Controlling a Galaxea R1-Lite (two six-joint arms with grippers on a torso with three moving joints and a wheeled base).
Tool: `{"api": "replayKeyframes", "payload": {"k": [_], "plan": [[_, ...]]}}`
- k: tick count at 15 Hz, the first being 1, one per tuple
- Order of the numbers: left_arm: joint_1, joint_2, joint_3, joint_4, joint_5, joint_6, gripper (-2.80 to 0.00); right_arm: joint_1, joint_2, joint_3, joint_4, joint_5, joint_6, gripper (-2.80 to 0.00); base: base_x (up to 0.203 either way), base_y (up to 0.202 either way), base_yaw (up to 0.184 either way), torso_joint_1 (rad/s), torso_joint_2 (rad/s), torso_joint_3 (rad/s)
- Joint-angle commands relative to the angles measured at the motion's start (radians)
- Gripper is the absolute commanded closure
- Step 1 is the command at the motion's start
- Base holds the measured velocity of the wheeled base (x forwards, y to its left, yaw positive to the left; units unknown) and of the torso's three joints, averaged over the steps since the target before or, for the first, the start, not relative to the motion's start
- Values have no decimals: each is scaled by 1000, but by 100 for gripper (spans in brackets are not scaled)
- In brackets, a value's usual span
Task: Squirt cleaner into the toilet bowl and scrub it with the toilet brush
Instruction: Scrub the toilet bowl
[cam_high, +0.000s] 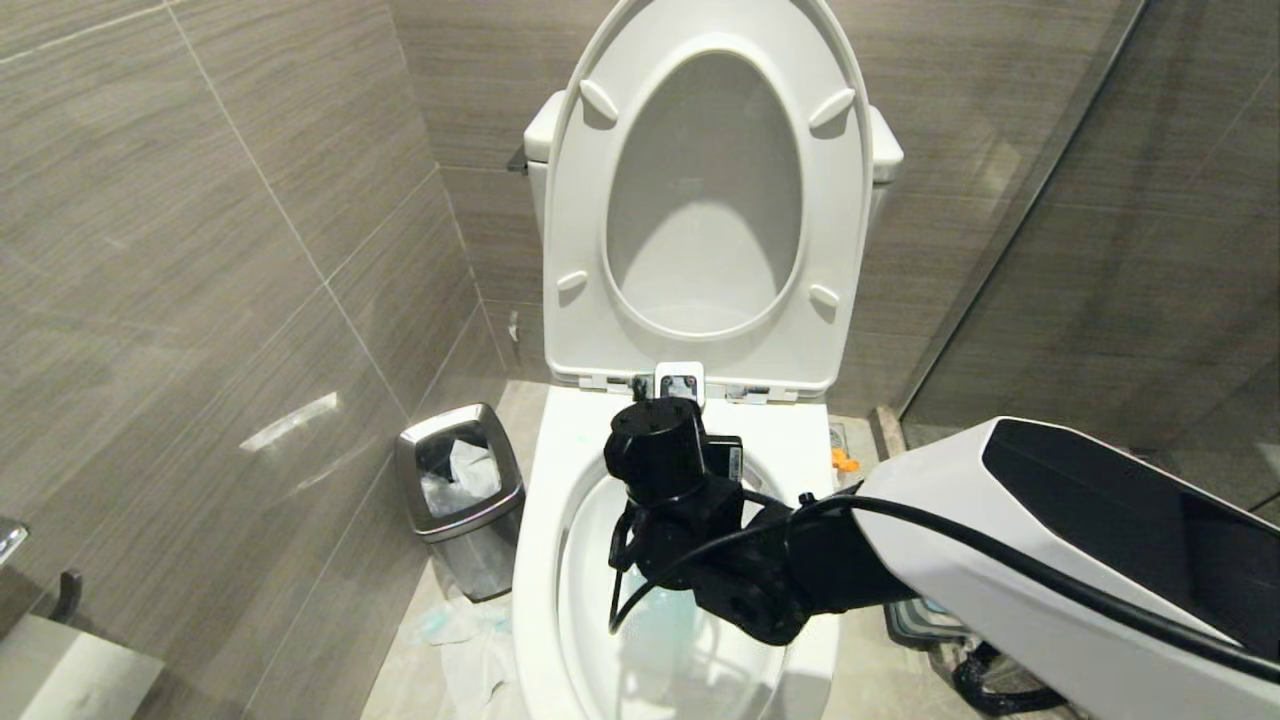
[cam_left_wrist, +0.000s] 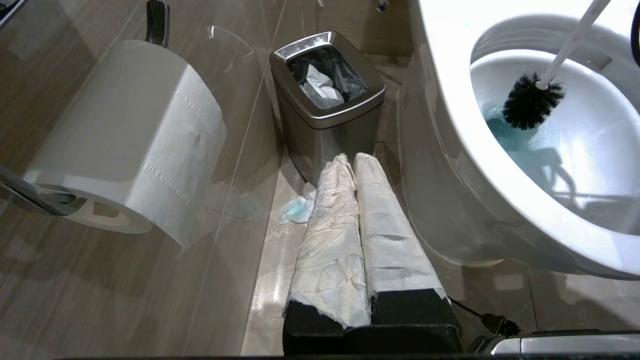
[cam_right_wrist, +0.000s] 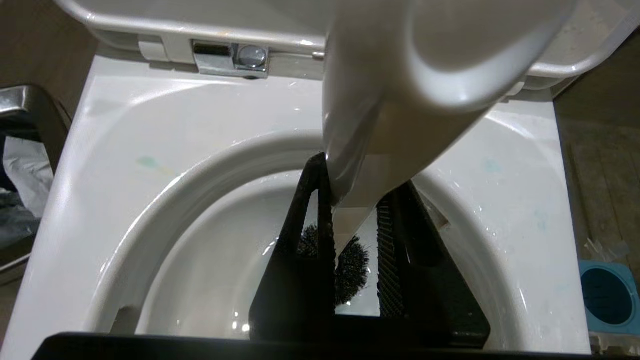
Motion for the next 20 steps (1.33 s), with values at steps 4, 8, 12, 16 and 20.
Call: {"api": "replayKeyframes", "payload": {"k": [4,8,12,16,20], "plan": [[1,0,0,0,0,0,0,9,12,84,-5,-7,32,0,0,0,0,0,0,0],[0,0,0,0,0,0,0,89,-84,274,-6,-32,93,0,0,0,0,0,0,0],[1,0,0,0,0,0,0,180,-205,441,-5,-88,175,0,0,0,0,0,0,0],[1,0,0,0,0,0,0,201,-233,437,-5,-97,194,0,0,0,0,0,0,0],[1,0,0,0,0,0,0,195,-217,393,-5,-92,196,0,0,0,0,0,0,0]]}}
